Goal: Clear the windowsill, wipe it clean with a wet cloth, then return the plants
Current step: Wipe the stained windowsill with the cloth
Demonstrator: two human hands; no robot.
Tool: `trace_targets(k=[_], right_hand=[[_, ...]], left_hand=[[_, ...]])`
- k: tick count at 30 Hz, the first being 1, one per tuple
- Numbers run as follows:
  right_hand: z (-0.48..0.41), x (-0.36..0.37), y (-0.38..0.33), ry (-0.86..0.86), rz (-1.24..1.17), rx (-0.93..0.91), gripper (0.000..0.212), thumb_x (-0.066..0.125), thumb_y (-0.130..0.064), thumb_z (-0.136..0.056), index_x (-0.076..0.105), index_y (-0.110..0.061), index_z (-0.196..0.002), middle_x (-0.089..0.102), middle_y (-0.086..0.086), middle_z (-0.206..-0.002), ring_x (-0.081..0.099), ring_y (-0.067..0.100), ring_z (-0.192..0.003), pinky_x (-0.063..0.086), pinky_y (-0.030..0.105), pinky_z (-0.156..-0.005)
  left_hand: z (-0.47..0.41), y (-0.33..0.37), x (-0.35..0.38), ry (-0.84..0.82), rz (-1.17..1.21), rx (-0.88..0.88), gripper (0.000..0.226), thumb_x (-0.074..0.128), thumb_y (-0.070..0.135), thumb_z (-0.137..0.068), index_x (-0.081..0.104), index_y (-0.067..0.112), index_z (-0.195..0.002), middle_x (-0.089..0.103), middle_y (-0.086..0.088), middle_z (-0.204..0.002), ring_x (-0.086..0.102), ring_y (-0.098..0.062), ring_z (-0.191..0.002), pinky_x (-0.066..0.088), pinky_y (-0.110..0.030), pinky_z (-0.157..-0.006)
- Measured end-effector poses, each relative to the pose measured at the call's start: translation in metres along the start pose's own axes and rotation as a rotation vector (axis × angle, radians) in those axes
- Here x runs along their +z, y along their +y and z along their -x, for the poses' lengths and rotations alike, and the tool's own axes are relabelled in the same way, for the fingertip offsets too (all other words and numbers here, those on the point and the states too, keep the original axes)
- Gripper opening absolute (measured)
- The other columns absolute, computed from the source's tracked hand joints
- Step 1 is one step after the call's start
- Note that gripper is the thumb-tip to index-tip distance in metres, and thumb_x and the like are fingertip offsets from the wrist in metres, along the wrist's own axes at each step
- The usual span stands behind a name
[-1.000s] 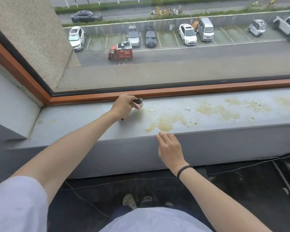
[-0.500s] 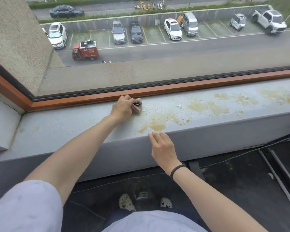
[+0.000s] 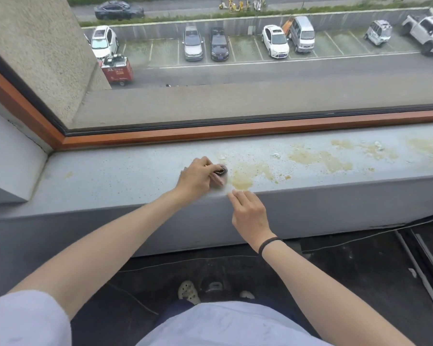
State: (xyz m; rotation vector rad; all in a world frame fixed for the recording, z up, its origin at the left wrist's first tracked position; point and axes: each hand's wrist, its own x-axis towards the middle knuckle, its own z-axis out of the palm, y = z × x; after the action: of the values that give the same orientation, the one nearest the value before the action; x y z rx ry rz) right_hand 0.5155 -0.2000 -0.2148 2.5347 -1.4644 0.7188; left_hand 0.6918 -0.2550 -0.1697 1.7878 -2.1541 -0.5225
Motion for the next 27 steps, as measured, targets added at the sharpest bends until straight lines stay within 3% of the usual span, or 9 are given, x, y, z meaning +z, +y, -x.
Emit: trace_targets(k=[2,5,7,10,13,17,20,23,27], right_hand=[[-0.002,-0.004,0.002,0.005,-0.007,-0.028,0.038,0.054,0.013,-0.06,0.069,-0.004,-0.09,0.063,0.006,-0.079,0.056,0.024,-0.067,0.052,0.032,-0.065],[0.003,-0.012,0.012,0.043,-0.064,0.014,0.031,0.063,0.01,-0.064,0.069,-0.004,-0.092,0.064,0.006,-0.081,0.059,0.023,-0.071,0.053,0.032,-0.066],[0.004,-0.029,0.016,0.053,-0.177,0.267,0.005,0.063,-0.005,-0.082,0.066,-0.007,-0.085,0.062,0.003,-0.075,0.057,0.019,-0.068,0.05,0.03,-0.063],[0.003,-0.043,0.03,-0.136,-0.399,0.844,0.04,0.048,-0.032,-0.096,0.05,-0.011,-0.062,0.053,-0.001,-0.057,0.049,0.016,-0.052,0.04,0.028,-0.055],[0.008,-0.045,0.048,-0.26,-0.608,1.243,0.055,0.039,-0.043,-0.097,0.062,-0.003,-0.067,0.064,0.009,-0.06,0.06,0.023,-0.055,0.053,0.036,-0.064],[0.013,-0.042,0.052,-0.351,-0.88,1.297,0.053,0.047,-0.044,-0.096,0.065,0.005,-0.101,0.066,0.012,-0.082,0.062,0.019,-0.066,0.053,0.031,-0.063],[0.002,-0.042,0.05,-0.278,-1.155,1.431,0.04,0.053,-0.039,-0.094,0.058,-0.001,-0.107,0.063,0.011,-0.092,0.064,0.022,-0.081,0.054,0.028,-0.065],[0.001,-0.039,0.049,-0.254,-1.286,1.538,0.036,0.059,-0.034,-0.092,0.057,-0.001,-0.108,0.065,0.014,-0.102,0.065,0.022,-0.085,0.054,0.028,-0.064],[0.002,-0.034,0.047,-0.217,-1.349,1.555,0.036,0.063,-0.031,-0.09,0.057,-0.002,-0.11,0.066,0.016,-0.104,0.065,0.022,-0.087,0.054,0.03,-0.069]], left_hand=[[0.016,0.007,0.004,-0.039,0.057,0.101,0.039,0.044,0.003,-0.092,0.063,0.02,-0.121,0.054,-0.003,-0.109,0.047,-0.019,-0.107,0.047,-0.042,-0.081],[0.015,0.004,-0.007,0.204,0.171,-0.008,0.031,0.048,0.003,-0.092,0.066,0.012,-0.116,0.057,-0.008,-0.104,0.049,-0.023,-0.104,0.047,-0.04,-0.08],[0.005,-0.002,-0.017,0.325,0.204,-0.109,0.029,0.048,0.004,-0.094,0.065,0.01,-0.117,0.057,-0.01,-0.106,0.048,-0.025,-0.106,0.045,-0.037,-0.081],[0.001,-0.003,-0.014,0.208,0.082,-0.14,0.037,0.044,0.002,-0.092,0.063,0.015,-0.121,0.055,-0.01,-0.111,0.045,-0.027,-0.111,0.044,-0.037,-0.081],[0.02,0.012,0.008,0.074,-0.052,-0.052,0.044,0.044,0.001,-0.09,0.059,0.021,-0.127,0.053,-0.01,-0.111,0.045,-0.028,-0.107,0.044,-0.038,-0.073],[0.045,0.018,0.014,0.006,0.026,0.242,0.043,0.046,-0.008,-0.087,0.065,0.015,-0.117,0.055,-0.006,-0.103,0.049,-0.024,-0.099,0.046,-0.037,-0.068],[0.03,0.002,-0.001,0.153,0.107,0.04,0.034,0.049,-0.005,-0.089,0.068,0.01,-0.112,0.056,-0.01,-0.102,0.05,-0.027,-0.102,0.047,-0.042,-0.079],[0.019,-0.01,-0.003,0.122,0.072,-0.123,0.042,0.042,-0.006,-0.088,0.066,0.013,-0.117,0.055,-0.01,-0.109,0.047,-0.029,-0.109,0.045,-0.041,-0.087],[0.042,0.009,0.009,-0.094,0.078,0.118,0.042,0.046,-0.009,-0.088,0.065,0.011,-0.121,0.054,-0.012,-0.107,0.05,-0.025,-0.101,0.045,-0.038,-0.085]])
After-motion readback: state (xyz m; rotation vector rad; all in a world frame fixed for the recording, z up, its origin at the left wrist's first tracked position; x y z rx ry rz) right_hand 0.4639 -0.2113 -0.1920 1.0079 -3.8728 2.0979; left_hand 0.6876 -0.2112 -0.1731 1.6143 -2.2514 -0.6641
